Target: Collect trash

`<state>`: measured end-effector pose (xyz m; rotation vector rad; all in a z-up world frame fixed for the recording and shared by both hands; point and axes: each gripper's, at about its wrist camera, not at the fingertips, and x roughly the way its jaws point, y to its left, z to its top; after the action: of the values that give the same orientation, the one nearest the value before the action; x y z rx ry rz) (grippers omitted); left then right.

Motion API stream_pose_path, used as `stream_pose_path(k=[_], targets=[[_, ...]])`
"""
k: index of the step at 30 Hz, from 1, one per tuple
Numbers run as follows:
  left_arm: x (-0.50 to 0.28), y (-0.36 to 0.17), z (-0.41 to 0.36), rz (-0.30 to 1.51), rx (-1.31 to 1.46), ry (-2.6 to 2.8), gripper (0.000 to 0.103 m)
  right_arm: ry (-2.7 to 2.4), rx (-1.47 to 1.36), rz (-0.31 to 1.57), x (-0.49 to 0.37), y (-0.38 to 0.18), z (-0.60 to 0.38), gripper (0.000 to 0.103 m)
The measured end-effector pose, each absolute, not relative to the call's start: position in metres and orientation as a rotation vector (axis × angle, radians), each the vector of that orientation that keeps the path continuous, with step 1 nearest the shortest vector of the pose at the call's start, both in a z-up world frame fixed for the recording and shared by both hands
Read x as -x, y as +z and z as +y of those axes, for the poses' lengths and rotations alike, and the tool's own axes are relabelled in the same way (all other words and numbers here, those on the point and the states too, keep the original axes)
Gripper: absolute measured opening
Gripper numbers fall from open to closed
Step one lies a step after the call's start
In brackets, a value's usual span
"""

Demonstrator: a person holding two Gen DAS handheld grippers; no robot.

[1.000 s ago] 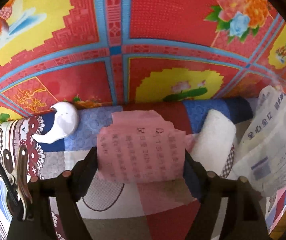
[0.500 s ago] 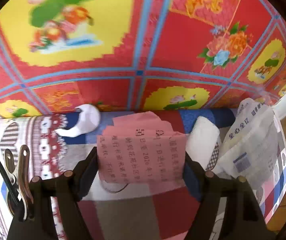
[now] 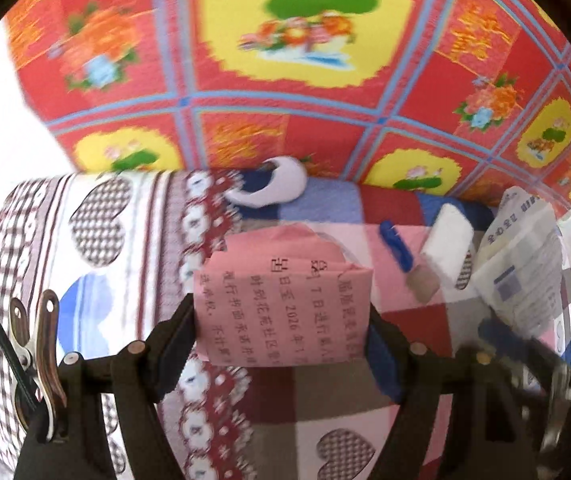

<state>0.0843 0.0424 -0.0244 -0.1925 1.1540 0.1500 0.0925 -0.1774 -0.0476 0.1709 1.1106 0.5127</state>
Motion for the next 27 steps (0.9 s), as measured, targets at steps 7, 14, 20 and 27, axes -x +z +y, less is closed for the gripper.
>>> stream_pose_path(k=[7, 14, 20, 27], targets=[[-0.066, -0.022, 0.056, 1.148, 0.229, 0.208, 0.079, 0.524, -0.073, 1.098, -0.111, -0.062, -0.156, 0.047], [-0.05, -0.02, 0.062, 1.138, 0.262, 0.232, 0.079, 0.556, -0.043, 1.085, -0.121, -0.073, -0.144, 0.043], [-0.036, -0.018, 0.068, 1.132, 0.286, 0.259, 0.079, 0.504, -0.036, 1.069, -0.131, -0.078, -0.141, 0.017], [-0.015, -0.015, 0.086, 1.112, 0.329, 0.289, 0.079, 0.486, -0.065, 1.065, -0.127, -0.073, -0.142, 0.015]])
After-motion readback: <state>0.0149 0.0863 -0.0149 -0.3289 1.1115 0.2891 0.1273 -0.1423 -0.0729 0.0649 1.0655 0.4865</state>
